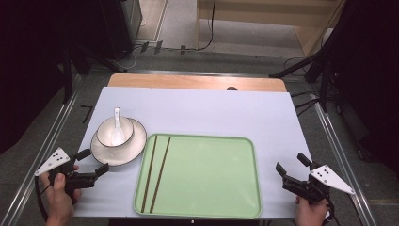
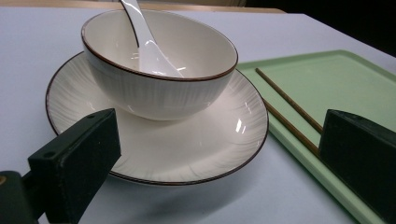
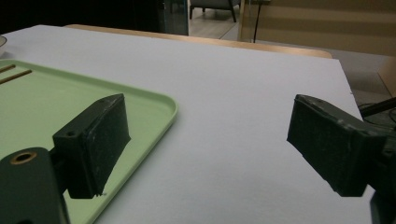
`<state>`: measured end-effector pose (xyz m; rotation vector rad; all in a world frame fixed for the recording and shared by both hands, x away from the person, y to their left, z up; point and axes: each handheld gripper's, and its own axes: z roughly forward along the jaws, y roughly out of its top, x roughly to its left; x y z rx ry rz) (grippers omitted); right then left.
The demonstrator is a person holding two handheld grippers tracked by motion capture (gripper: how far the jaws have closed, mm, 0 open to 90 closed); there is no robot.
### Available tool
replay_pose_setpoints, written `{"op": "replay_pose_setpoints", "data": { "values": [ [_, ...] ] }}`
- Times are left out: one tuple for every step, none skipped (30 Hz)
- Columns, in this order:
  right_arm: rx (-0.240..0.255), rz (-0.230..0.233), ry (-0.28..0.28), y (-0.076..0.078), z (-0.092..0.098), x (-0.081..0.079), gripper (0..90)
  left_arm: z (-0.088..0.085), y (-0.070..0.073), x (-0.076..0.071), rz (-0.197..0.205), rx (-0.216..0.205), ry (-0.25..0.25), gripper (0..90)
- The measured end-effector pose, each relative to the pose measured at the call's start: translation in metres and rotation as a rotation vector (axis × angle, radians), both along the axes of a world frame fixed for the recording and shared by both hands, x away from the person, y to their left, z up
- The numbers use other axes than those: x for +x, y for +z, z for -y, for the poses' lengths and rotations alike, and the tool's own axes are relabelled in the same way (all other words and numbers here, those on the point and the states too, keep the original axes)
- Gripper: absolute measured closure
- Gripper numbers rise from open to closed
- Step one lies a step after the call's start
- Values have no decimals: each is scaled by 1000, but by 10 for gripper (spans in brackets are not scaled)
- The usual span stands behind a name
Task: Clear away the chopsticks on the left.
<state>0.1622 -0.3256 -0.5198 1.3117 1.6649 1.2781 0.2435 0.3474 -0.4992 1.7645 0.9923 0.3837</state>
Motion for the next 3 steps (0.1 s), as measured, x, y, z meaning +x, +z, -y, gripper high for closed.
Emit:
{"op": "replay_pose_setpoints", "data": {
  "values": [
    [-1,0,0,0,0,0,127,1,0,0,1,5,-5,0],
    [-2,0,1,0,0,0,127,2,-1,0,-1,11,-7,0],
    [-3,-1,2,0,0,0,127,3,-1,0,-1,18,-12,0]
  ]
}}
